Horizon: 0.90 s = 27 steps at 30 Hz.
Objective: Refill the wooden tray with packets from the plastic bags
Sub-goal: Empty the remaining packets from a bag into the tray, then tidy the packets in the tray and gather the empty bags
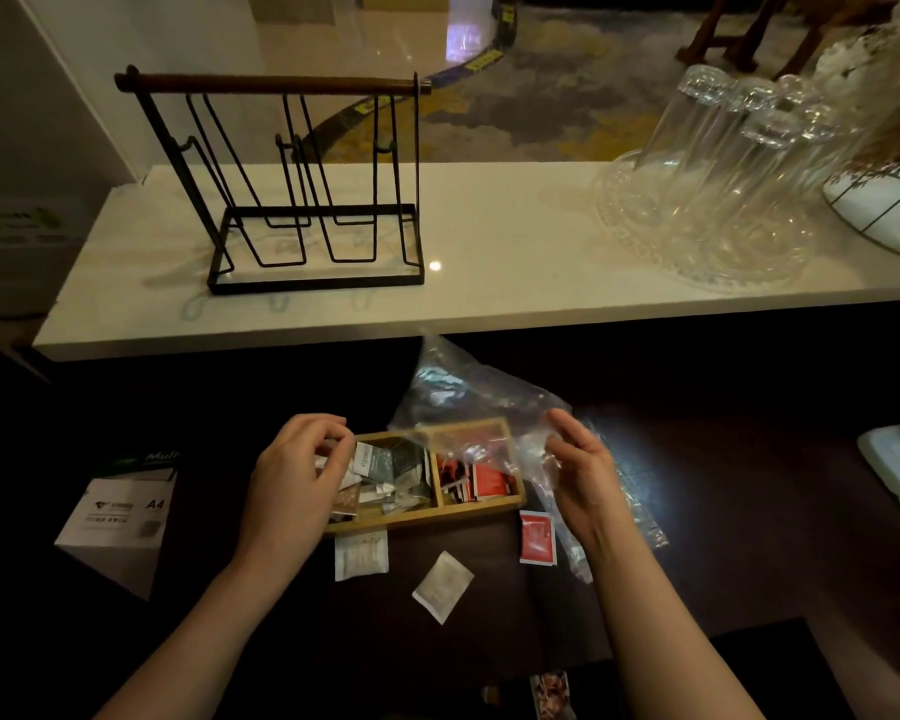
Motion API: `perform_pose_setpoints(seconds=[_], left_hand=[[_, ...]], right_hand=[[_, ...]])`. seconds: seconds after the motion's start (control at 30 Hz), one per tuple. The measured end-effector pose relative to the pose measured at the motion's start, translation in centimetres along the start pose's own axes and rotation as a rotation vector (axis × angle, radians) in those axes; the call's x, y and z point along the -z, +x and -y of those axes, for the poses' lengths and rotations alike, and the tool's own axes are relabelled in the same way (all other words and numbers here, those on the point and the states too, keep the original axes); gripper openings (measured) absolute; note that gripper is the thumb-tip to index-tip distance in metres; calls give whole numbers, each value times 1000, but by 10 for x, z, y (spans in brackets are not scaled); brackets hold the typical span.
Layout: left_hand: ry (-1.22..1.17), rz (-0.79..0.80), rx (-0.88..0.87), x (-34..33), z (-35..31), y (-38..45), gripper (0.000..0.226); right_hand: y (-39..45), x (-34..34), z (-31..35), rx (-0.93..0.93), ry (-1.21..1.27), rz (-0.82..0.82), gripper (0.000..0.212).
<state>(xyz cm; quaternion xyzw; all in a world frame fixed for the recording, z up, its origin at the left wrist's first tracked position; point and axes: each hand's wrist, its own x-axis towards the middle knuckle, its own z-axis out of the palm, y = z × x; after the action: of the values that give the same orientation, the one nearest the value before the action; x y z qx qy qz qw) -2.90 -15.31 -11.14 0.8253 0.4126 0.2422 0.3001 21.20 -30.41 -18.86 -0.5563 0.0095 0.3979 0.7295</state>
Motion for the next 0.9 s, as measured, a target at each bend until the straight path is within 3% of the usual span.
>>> perform_pose_setpoints(seconds=[0.2, 0.37, 0.47, 0.57, 0.7, 0.9], left_hand=[[28, 121, 40, -15, 21, -21, 8], [69, 183, 74, -30, 38, -29, 8], [85, 216, 64, -41, 43, -28, 10], [108, 237, 46, -52, 44, -27, 13], [187, 338, 20, -70, 49, -33, 9], [317, 517, -102, -96, 51, -56, 16]], right_hand=[[-1, 46, -16, 81, 48, -330, 45], [-7, 66, -37, 143, -165, -574, 52], [-12, 74, -48, 193, -379, -675, 37], [-17, 81, -59, 116, -629, -704, 26], [-22, 90, -71, 16, -866, -670, 35], [-31, 89, -67, -38, -907, -749, 34]])
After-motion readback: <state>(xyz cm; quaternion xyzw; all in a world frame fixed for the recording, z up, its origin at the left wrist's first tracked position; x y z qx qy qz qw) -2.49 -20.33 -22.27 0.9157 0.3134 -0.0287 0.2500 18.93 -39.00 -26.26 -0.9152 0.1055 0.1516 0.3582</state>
